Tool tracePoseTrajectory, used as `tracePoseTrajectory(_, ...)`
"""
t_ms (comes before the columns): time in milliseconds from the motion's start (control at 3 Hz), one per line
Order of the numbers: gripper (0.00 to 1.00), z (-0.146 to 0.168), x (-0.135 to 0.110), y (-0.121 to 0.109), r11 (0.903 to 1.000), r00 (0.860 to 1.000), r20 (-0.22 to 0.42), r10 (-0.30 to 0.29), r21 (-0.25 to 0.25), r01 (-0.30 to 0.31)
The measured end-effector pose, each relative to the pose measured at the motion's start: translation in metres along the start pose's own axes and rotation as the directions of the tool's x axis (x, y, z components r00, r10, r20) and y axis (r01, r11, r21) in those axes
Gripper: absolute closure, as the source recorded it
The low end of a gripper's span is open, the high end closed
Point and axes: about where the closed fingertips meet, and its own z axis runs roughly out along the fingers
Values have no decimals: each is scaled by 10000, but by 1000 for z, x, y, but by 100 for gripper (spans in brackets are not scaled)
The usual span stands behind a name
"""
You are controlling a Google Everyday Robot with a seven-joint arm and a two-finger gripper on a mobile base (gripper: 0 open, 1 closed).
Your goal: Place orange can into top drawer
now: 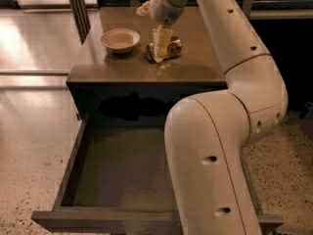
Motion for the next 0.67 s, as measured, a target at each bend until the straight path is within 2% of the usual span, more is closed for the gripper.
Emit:
tracePoseTrajectory(333,0,8,5,-8,9997,9999,-76,73,220,-71)
tracePoseTrajectory(667,0,34,33,-8,9993,9974,-606,382,70,-378)
